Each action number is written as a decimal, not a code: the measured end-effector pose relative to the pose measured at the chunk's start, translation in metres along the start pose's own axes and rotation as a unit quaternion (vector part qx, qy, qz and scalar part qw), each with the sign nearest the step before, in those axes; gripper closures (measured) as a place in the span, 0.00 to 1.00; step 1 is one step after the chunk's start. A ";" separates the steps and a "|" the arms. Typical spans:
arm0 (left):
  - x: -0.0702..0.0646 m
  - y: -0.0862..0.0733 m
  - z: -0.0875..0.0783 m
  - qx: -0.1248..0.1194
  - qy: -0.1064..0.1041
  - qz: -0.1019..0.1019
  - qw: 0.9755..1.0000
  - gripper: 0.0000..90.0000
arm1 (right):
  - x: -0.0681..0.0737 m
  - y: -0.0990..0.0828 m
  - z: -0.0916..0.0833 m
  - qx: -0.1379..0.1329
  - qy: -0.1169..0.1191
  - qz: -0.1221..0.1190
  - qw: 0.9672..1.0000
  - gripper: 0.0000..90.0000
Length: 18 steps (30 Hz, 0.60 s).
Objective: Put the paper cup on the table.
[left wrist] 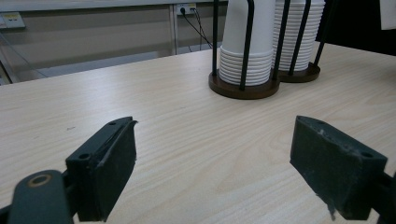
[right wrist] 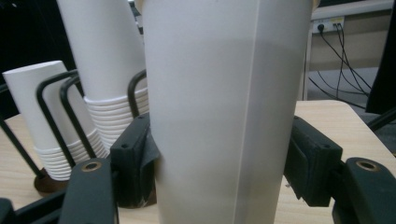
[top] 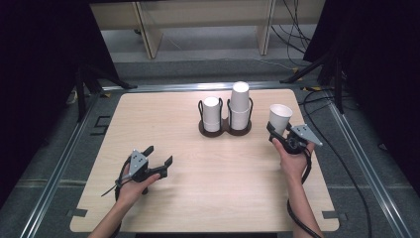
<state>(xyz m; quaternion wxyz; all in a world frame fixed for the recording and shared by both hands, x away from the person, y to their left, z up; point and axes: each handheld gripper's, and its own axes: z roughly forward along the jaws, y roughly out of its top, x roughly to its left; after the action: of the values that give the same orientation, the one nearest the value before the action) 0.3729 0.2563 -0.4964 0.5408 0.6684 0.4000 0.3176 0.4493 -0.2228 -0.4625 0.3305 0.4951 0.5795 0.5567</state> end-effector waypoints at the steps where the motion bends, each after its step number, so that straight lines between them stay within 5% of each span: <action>1: 0.000 0.000 0.000 0.004 0.000 0.002 1.000 0.16 | -0.001 0.000 0.003 -0.002 -0.002 -0.004 1.000 0.38; 18: -0.001 0.001 0.000 0.006 -0.013 0.009 1.000 0.15 | -0.004 0.003 0.036 0.033 -0.034 -0.028 0.999 0.38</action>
<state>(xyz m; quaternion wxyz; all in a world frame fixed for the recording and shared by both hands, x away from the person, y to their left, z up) 0.3727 0.2554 -0.4958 0.5385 0.6796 0.3887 0.3115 0.4843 -0.2154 -0.4657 0.3487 0.5080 0.5994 0.5110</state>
